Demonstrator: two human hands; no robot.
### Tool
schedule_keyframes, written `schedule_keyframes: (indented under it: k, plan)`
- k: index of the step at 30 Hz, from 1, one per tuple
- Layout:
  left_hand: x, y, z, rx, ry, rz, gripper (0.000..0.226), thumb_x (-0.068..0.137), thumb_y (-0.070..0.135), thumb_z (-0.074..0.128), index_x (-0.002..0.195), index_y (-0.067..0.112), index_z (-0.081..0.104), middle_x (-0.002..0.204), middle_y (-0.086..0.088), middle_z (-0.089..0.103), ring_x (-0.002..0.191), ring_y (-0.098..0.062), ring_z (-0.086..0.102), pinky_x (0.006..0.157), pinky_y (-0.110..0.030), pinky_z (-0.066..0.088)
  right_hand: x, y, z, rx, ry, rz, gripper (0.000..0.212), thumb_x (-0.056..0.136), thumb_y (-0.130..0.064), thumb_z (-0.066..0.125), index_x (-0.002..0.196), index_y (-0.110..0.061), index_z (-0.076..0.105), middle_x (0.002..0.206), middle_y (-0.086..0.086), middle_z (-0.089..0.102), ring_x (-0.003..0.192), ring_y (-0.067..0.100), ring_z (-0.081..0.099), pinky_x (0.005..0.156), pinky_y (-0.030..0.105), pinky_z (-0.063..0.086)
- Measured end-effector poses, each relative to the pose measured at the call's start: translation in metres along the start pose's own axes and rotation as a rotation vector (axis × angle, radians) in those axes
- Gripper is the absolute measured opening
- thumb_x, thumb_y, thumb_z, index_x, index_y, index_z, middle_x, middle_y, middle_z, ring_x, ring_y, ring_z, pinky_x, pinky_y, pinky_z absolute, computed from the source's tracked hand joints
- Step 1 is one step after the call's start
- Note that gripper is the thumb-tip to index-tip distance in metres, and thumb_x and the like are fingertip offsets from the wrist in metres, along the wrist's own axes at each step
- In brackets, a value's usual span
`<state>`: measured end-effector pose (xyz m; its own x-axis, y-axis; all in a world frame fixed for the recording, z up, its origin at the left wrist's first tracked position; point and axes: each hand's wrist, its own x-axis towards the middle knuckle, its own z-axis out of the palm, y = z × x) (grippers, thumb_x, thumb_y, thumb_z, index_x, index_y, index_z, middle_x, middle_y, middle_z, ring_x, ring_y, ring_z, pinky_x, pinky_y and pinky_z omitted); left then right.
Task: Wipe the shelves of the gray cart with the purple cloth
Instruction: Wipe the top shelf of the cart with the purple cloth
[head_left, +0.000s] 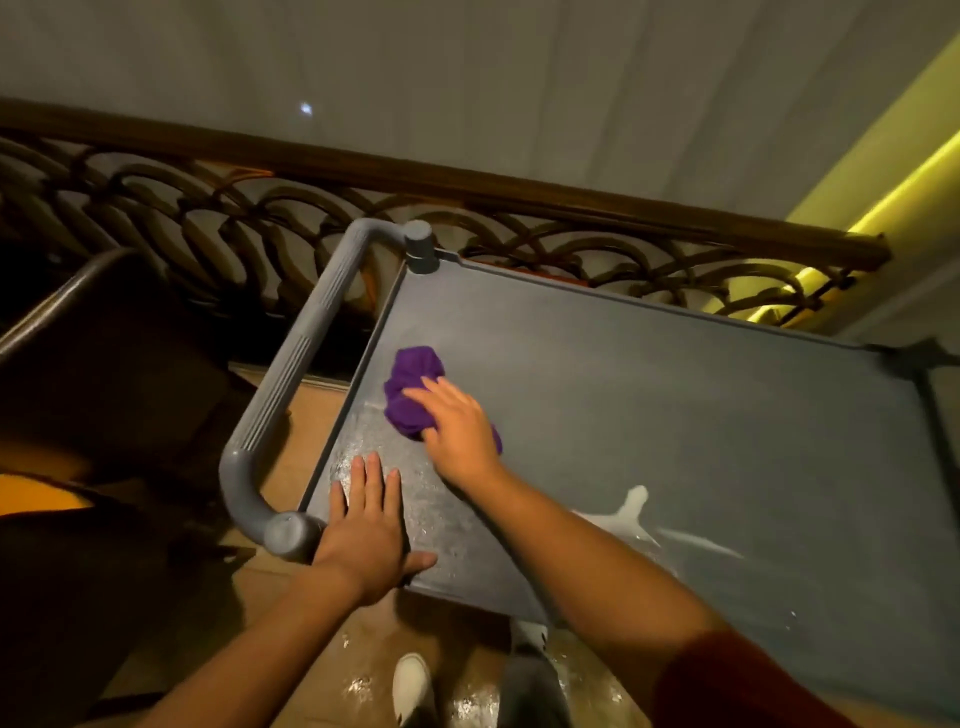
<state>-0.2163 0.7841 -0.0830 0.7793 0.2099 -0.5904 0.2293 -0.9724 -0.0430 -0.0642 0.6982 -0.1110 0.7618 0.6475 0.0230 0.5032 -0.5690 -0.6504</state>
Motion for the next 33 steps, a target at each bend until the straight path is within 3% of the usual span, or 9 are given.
schedule_keyframes:
  k: [2,7,9,12,17,21,26,29,33]
  plan:
    - [-0.001,0.002,-0.001,0.008,-0.007,-0.002,0.115,0.085,0.082,0.030,0.152,0.003,-0.020,0.156,-0.030,-0.029,0.145,-0.047,-0.026,0.121,-0.060,-0.004,-0.010,-0.002,-0.004,-0.073,0.004,-0.007,0.060,0.091,-0.007,0.061,0.147,-0.027,0.051,0.156,0.004,0.048,0.146,0.026,0.040,0.123,0.042,0.027]
    - [0.000,0.000,0.003,-0.041,0.021,0.011,0.117,0.083,0.083,0.033,0.154,0.004,-0.018,0.158,-0.028,-0.026,0.147,-0.045,-0.024,0.121,-0.059,-0.002,0.000,-0.028,-0.006,-0.097,0.148,0.261,0.058,0.097,-0.018,0.057,0.153,-0.026,0.041,0.159,0.010,0.042,0.147,0.032,0.037,0.120,0.047,0.034]
    - [0.001,-0.004,0.010,-0.053,0.054,0.011,0.118,0.081,0.086,0.029,0.154,0.006,-0.018,0.159,-0.027,-0.026,0.147,-0.043,-0.025,0.121,-0.059,-0.003,-0.005,-0.044,0.016,-0.195,0.088,0.207,0.062,0.099,-0.029,0.056,0.156,-0.034,0.030,0.164,0.013,0.030,0.151,0.039,0.027,0.121,0.054,0.029]
    - [0.006,-0.005,0.016,-0.056,0.072,-0.007,0.119,0.078,0.088,0.027,0.154,0.009,-0.019,0.159,-0.024,-0.026,0.146,-0.042,-0.025,0.121,-0.059,-0.003,-0.012,-0.036,0.032,-0.414,-0.013,0.102,0.061,0.099,-0.033,0.058,0.154,-0.039,0.033,0.167,0.014,0.023,0.151,0.042,0.021,0.119,0.056,0.026]
    - [0.014,0.003,0.004,-0.067,-0.031,-0.046,0.122,0.078,0.085,0.041,0.154,0.011,-0.020,0.160,-0.023,-0.029,0.148,-0.040,-0.026,0.121,-0.059,-0.001,-0.024,0.026,-0.013,-0.558,-0.062,0.008,0.057,0.099,-0.018,0.054,0.152,-0.032,0.041,0.166,0.014,0.027,0.145,0.037,0.035,0.112,0.046,0.035]
    - [0.013,0.014,-0.005,-0.096,-0.094,-0.090,0.128,0.075,0.085,0.049,0.154,0.011,-0.021,0.159,-0.022,-0.030,0.147,-0.040,-0.026,0.121,-0.062,0.002,-0.074,0.097,-0.078,-0.584,-0.058,0.151,0.058,0.099,-0.015,0.049,0.154,-0.031,0.038,0.168,0.012,0.022,0.146,0.035,0.034,0.113,0.042,0.033]
    - [0.018,0.043,-0.023,-0.178,-0.175,-0.216,0.160,0.043,0.102,0.047,0.152,0.007,-0.022,0.160,-0.022,-0.030,0.147,-0.043,-0.023,0.119,-0.063,0.003,-0.140,0.177,-0.160,-0.674,-0.023,0.350,0.065,0.097,-0.013,0.053,0.157,-0.032,0.033,0.168,0.009,0.022,0.149,0.033,0.031,0.116,0.044,0.036]
    - [0.022,0.052,-0.023,-0.178,-0.181,-0.274,0.167,0.035,0.104,0.046,0.152,0.006,-0.023,0.160,-0.023,-0.029,0.148,-0.045,-0.022,0.120,-0.062,0.004,-0.185,0.222,-0.200,-0.709,0.008,0.485,0.067,0.096,-0.015,0.055,0.157,-0.030,0.033,0.168,0.009,0.024,0.151,0.033,0.030,0.117,0.045,0.036]
    - [0.022,0.058,-0.016,-0.171,-0.134,-0.274,0.168,0.035,0.102,0.048,0.151,0.004,-0.024,0.159,-0.024,-0.030,0.147,-0.045,-0.022,0.119,-0.062,0.001,-0.260,0.270,-0.242,-0.753,0.058,0.671,0.068,0.096,-0.023,0.057,0.158,-0.030,0.031,0.168,0.011,0.024,0.155,0.032,0.020,0.122,0.048,0.023]
